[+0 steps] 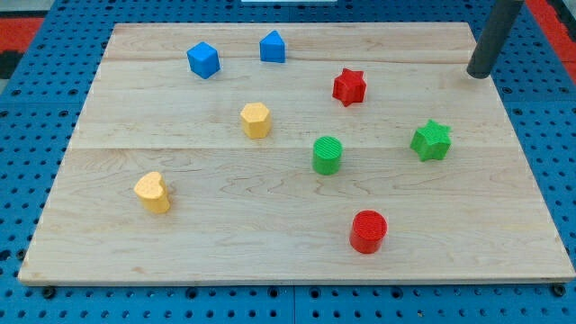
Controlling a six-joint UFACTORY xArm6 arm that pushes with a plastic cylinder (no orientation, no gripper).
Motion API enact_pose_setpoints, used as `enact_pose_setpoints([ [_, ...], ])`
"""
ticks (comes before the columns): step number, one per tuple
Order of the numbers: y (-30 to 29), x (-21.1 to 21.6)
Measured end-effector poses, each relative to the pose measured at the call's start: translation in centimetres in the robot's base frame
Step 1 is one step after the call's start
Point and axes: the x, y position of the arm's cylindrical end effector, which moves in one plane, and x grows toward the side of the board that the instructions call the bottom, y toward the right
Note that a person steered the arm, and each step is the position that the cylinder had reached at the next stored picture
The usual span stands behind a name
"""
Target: Move the arm to the right of the green star
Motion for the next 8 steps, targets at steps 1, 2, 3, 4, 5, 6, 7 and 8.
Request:
enact_pose_setpoints([
  [1,1.3,0.1],
  [2,1.3,3.1],
  [3,1.3,8.1],
  [4,1.3,11.3],
  [5,1.3,11.3],
  [6,1.3,11.3],
  [7,1.3,10.8],
  [8,1.3,10.5],
])
